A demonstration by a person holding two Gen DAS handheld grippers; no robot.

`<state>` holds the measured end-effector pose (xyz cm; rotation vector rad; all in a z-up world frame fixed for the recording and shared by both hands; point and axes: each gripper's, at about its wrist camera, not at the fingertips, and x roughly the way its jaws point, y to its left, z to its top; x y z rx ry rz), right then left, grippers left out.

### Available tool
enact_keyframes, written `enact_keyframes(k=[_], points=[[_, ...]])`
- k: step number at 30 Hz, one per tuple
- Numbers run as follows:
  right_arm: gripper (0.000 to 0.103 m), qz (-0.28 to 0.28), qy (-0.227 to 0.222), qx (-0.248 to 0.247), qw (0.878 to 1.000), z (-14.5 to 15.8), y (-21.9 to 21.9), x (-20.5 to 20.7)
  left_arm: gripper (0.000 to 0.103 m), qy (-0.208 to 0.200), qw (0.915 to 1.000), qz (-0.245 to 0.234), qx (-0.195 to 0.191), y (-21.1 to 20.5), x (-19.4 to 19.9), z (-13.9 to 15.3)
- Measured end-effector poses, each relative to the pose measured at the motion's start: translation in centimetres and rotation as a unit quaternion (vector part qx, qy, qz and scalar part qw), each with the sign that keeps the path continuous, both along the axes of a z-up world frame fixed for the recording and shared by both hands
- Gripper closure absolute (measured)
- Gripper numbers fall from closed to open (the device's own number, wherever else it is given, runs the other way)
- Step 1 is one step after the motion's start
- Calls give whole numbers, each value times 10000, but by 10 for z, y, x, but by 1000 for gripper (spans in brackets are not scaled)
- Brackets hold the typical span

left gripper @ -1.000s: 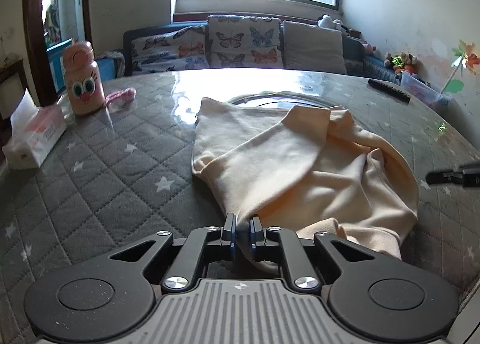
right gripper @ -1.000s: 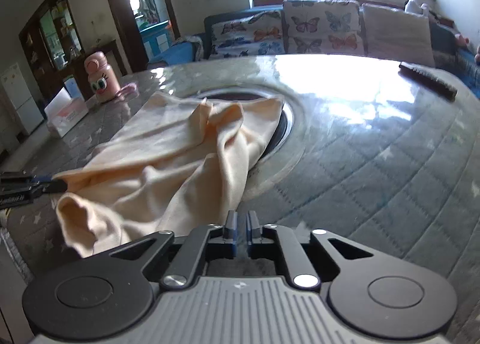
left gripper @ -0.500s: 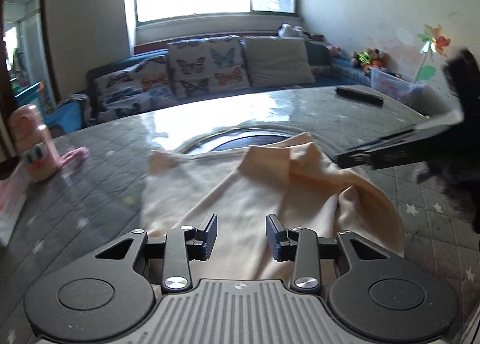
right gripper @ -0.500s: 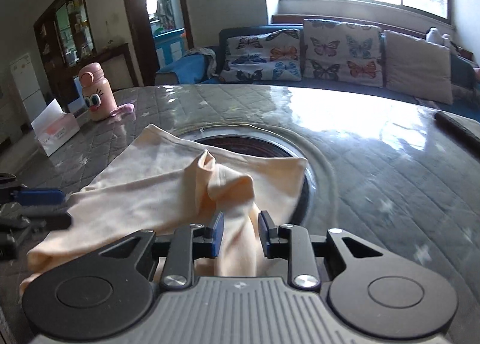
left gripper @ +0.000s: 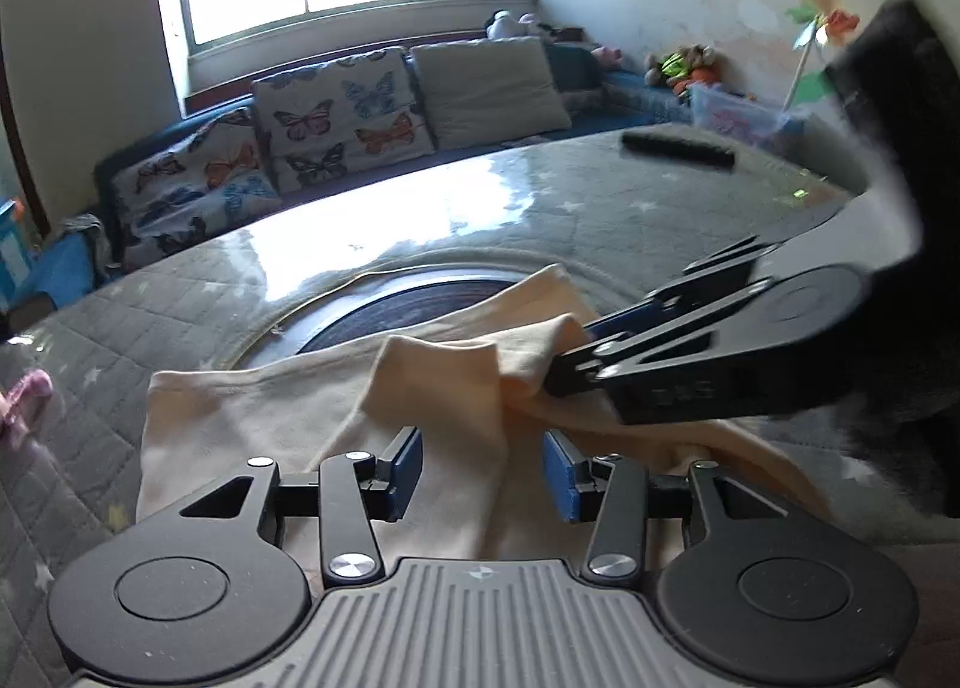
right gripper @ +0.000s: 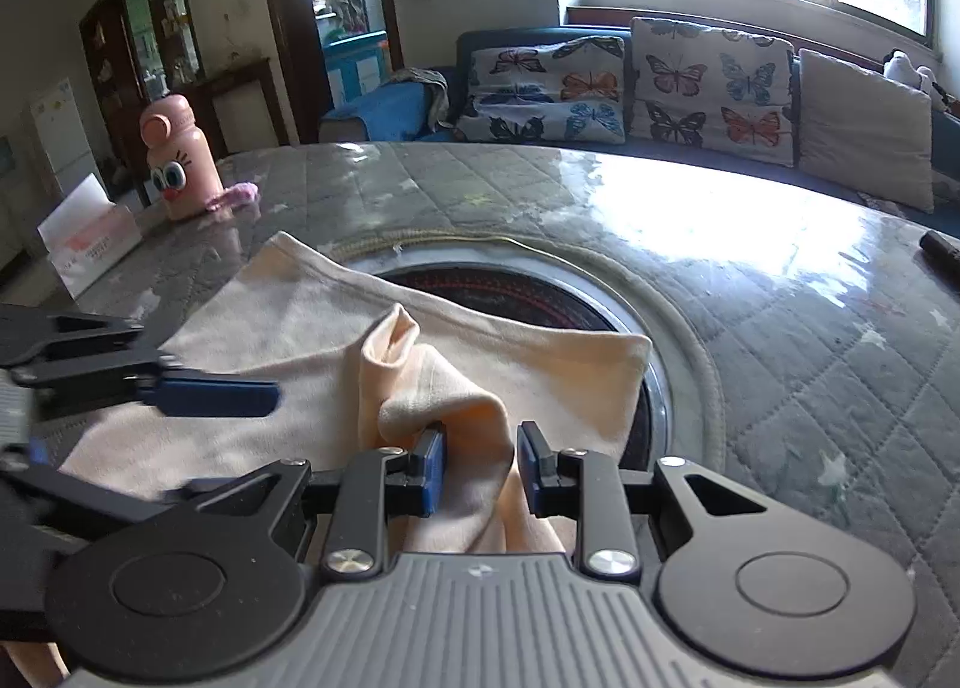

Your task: Fold clothes

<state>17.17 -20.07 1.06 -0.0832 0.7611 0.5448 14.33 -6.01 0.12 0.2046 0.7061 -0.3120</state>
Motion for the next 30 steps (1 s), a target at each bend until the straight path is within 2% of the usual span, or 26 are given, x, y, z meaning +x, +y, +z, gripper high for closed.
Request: enact_keyframes(k=[3, 4, 6, 9, 14, 19, 25, 30], points=[[83, 17, 0, 113, 9999, 0, -3, 0, 58, 59, 10000, 36, -13, -1, 8, -8], [91, 14, 8, 144, 9999, 0, -3, 0, 60, 85, 10000, 35, -19, -2, 10, -10], [96, 14, 30, 155, 9999, 3, -3, 3, 77, 77, 10000, 37, 10, -5, 13, -14], [100, -42, -60, 183, 9998, 6, -2, -1, 97, 41, 9999, 92, -2, -6, 17, -16], [101, -311, -300, 275, 9987, 18, -16, -9, 99, -372, 9980, 499, -110, 18, 8, 4], [101, -732, -510, 356, 9954, 30, -41, -16, 99, -740, 9894, 1187, -378, 69, -10, 34], [101, -1342, -655, 379, 9881, 36, -85, -33, 99, -1041, 9725, 2042, -415, 134, -50, 56], [101, -1868, -610, 269, 9801, 29, -125, -52, 100, -1079, 9544, 2759, -362, 184, -85, 57]])
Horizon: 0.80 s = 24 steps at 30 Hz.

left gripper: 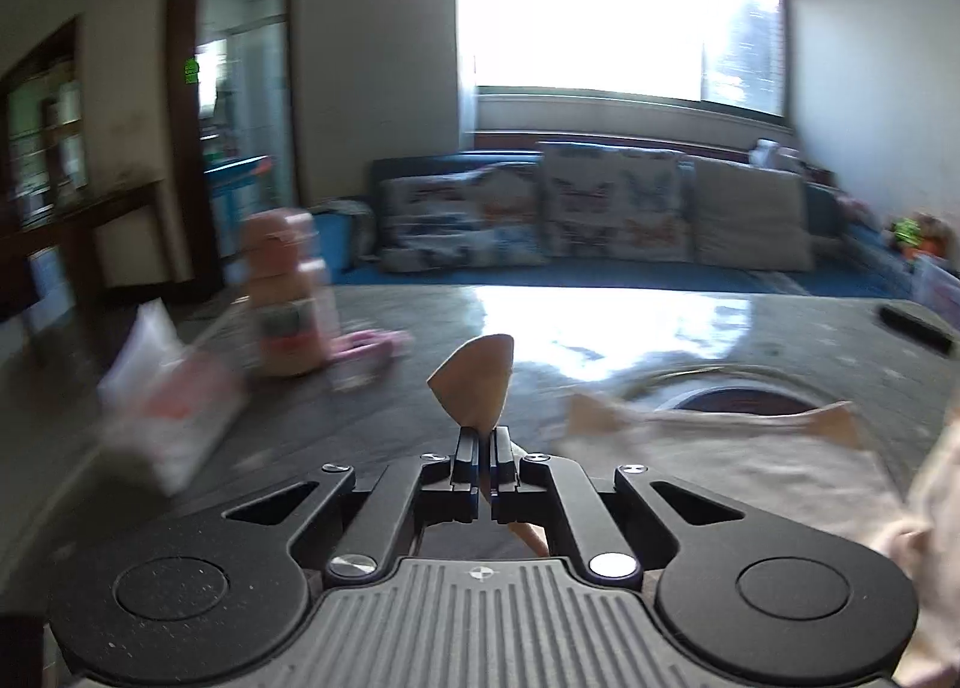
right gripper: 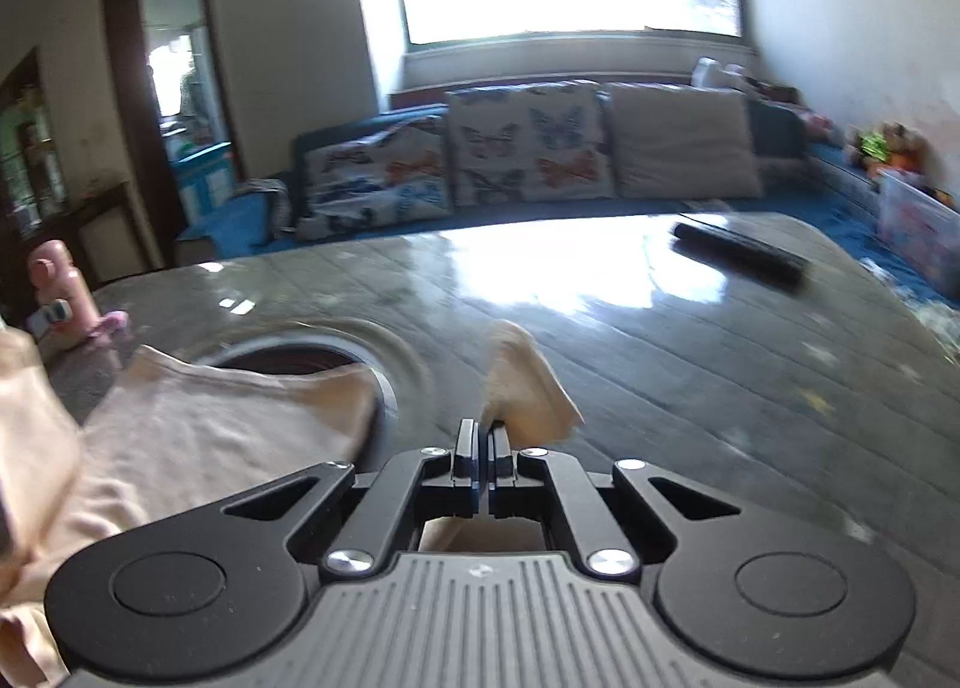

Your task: Fold clothes

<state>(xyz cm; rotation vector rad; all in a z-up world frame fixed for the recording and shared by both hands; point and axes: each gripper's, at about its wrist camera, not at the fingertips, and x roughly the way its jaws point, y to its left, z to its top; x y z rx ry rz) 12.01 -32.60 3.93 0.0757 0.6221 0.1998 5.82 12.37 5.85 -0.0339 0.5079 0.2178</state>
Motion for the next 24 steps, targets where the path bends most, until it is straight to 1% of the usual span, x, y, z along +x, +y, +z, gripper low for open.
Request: enact_keyframes(k=[4, 8, 10, 17, 21, 24], points=[[101, -366, 195, -128, 9991, -15, -23, -16, 100, 217, 9982, 550, -50, 35, -21, -14], [101, -736, 427, -151, 9963, -35, -41, -30, 100, 493, 9934, 1027, -144, 63, -43, -34], [101, -835, 471, -154, 9953, -39, -45, -36, 100, 626, 9900, 1249, -204, 77, -54, -44], [101, -1154, 566, -193, 9915, -41, -60, -60, 100, 816, 9867, 1375, -302, 86, -71, -58], [101, -1314, 706, -181, 9887, -43, -66, -72, 100, 893, 9873, 1272, -317, 84, -73, -61], [98, -1397, 799, -170, 9868, -43, -71, -83, 98, 915, 9884, 1171, -311, 83, -75, -58]])
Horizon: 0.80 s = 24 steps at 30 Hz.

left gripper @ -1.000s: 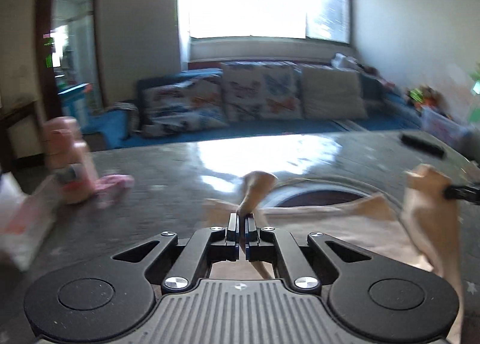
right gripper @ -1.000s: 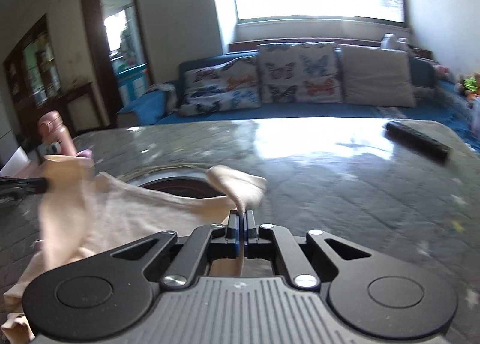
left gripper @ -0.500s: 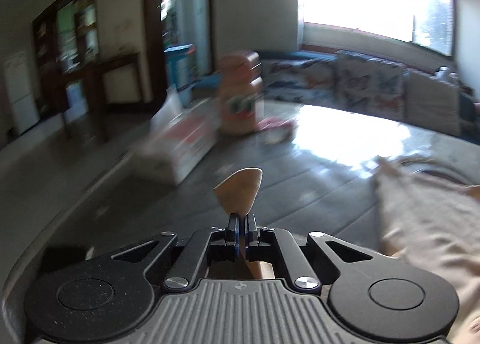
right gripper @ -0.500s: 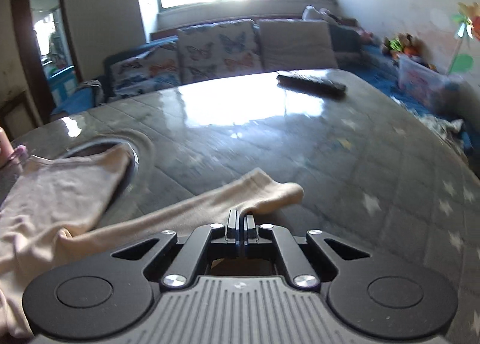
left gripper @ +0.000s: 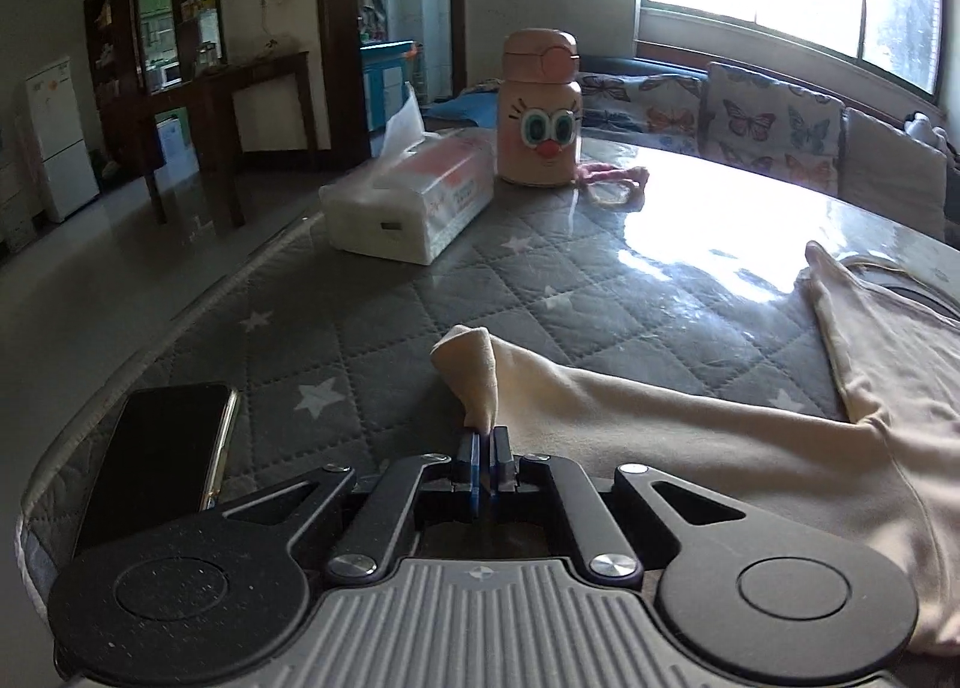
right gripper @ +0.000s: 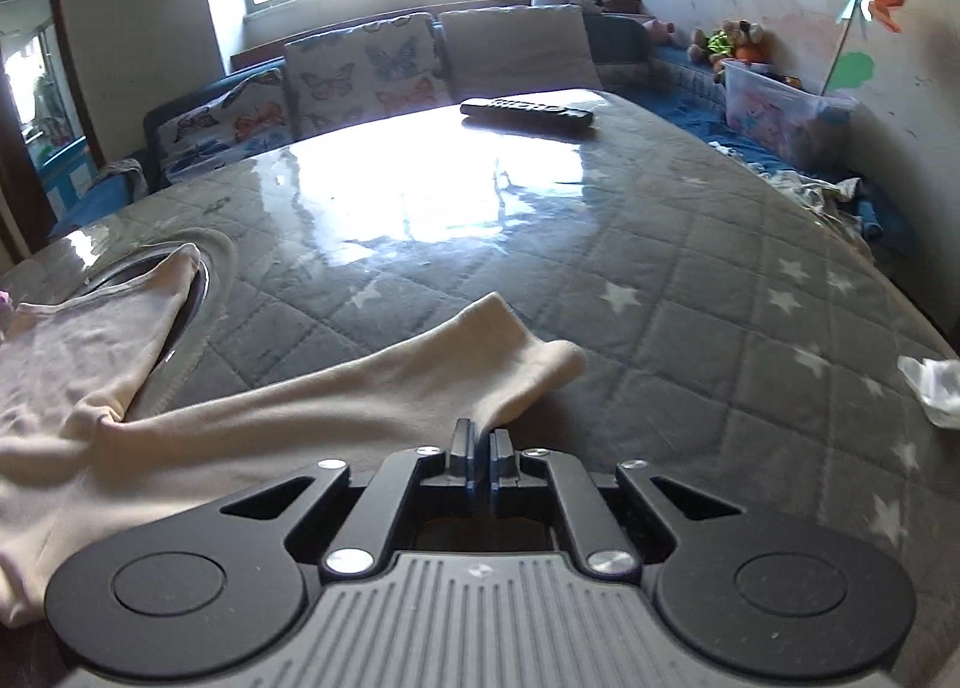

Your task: Fold clothes

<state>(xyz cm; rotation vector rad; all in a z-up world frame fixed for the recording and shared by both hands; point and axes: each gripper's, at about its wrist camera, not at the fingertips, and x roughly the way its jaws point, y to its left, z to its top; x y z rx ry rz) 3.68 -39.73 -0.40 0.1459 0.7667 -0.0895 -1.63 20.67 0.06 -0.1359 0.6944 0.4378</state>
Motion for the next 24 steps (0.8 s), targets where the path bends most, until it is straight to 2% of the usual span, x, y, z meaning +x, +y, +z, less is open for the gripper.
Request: enact_keyframes(k=[5, 7, 9, 13, 16, 19, 21, 24], points=[[93, -252, -121, -326, 9991, 10, -9, -10, 93, -11, 9999, -17, 159, -1, 0, 9], [93, -281, -214, -454, 9983, 14, -10, -10, 87, -57, 9997, 13, 220, 1, 0, 13], [93, -174, -304, -439, 9984, 19, -8, -8, 70, -118, 9994, 51, 313, 0, -1, 19], [91, 365, -360, -323, 9982, 25, 13, 2, 67, -179, 9989, -16, 423, -4, 3, 29], [89, 928, -320, -138, 9951, 22, 39, 11, 62, -212, 9987, -188, 424, -13, 10, 33], [88, 1594, -324, -3, 9867, 22, 75, 18, 60, -257, 9980, -421, 393, -26, 20, 35], [88, 2107, -351, 88, 9769, 23, 104, 21, 59, -268, 9976, -549, 340, -35, 28, 36], [88, 2554, -315, 179, 9661, 25, 130, 26, 59, -252, 9962, -776, 296, -48, 42, 33]])
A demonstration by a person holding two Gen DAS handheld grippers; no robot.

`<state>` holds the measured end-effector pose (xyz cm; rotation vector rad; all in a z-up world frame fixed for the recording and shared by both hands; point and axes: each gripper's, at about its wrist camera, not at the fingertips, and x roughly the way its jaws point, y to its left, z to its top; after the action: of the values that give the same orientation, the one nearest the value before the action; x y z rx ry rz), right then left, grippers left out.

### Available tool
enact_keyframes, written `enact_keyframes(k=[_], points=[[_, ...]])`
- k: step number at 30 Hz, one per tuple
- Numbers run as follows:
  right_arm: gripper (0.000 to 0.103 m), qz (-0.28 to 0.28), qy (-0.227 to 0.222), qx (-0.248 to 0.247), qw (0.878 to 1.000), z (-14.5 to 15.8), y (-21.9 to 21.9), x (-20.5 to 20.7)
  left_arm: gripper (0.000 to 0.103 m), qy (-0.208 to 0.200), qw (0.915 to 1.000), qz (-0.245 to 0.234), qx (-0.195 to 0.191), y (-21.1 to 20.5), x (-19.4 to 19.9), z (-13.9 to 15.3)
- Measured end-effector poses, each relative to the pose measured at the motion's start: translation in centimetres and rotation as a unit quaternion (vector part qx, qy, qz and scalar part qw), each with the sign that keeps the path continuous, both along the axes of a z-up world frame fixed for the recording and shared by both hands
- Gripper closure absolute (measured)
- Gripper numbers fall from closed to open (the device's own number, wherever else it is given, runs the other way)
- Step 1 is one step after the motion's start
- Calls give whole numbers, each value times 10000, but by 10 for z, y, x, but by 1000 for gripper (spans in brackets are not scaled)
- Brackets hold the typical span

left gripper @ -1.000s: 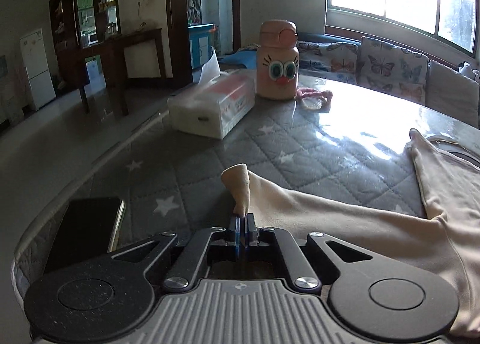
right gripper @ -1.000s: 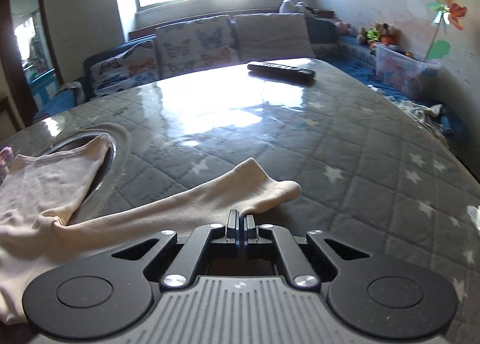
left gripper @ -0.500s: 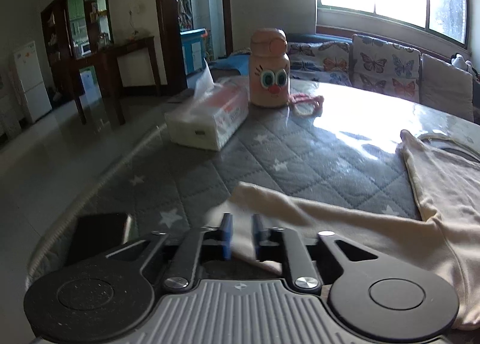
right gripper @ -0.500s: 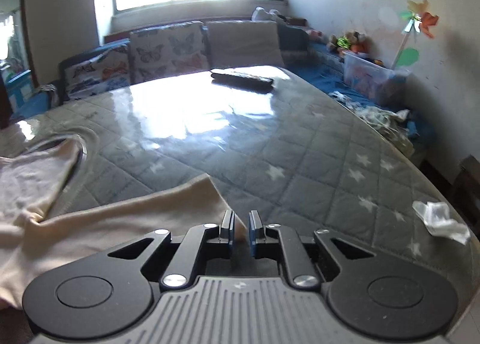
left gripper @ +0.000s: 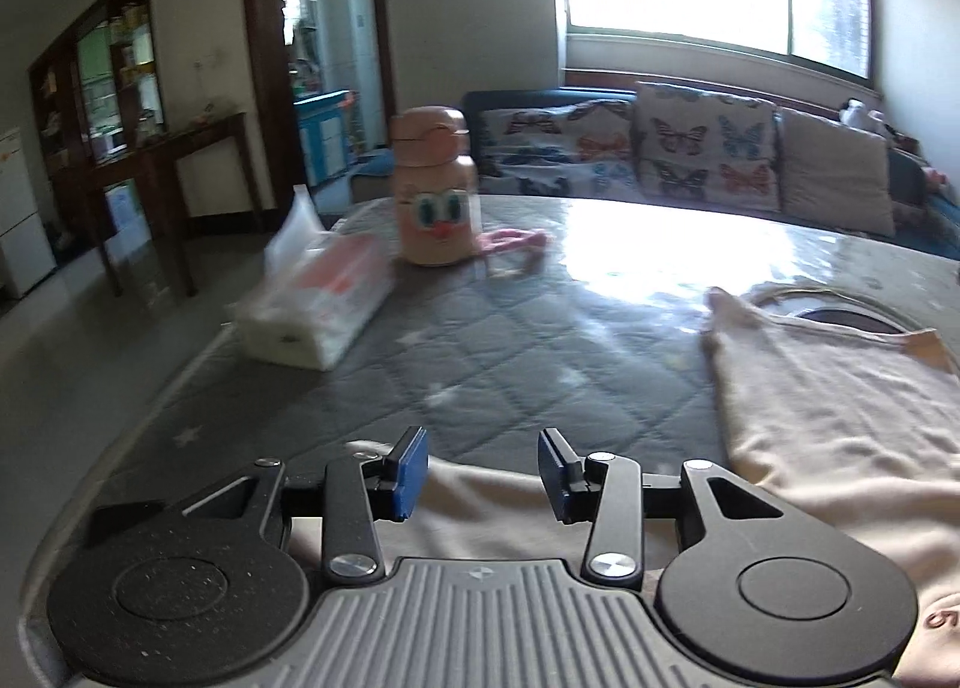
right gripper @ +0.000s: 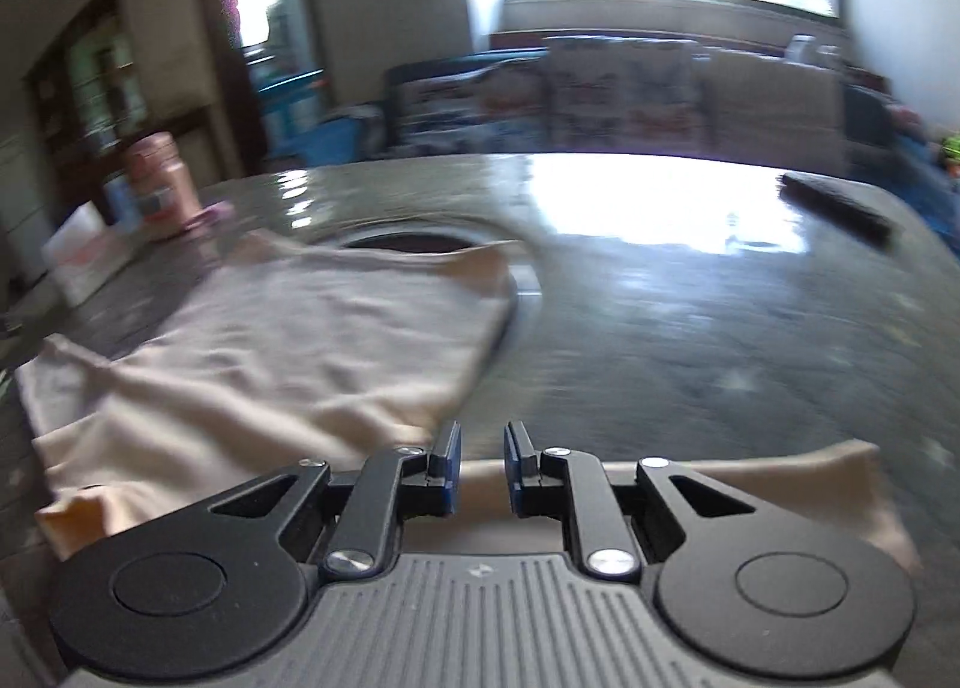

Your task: Fold clothes

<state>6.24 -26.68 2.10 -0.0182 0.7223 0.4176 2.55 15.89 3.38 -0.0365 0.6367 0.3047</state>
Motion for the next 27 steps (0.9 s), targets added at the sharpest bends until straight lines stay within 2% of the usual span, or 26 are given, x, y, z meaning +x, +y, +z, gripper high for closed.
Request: enact_keyframes(k=[2, 5, 13, 18, 23, 27], points=[[88, 281, 5, -102, 9996, -3, 19, 3, 59, 18, 9998, -179, -22, -10, 9, -1], [88, 383, 81, -303, 9988, -12, 31, 9, 59, 39, 9991, -414, -25, -24, 21, -3], [88, 388, 263, -407, 9981, -11, 25, 14, 57, 213, 9961, -856, 11, -50, 63, -11], [88, 317, 286, -289, 9987, -6, 30, 46, 57, 373, 9934, -1085, -5, -63, 94, -19], [86, 200, 348, -91, 9992, -6, 37, 95, 57, 501, 9911, -1235, 39, -70, 125, -28], [86, 182, 293, -200, 9992, -10, 46, 123, 57, 553, 9906, -1250, 49, -71, 148, -35]])
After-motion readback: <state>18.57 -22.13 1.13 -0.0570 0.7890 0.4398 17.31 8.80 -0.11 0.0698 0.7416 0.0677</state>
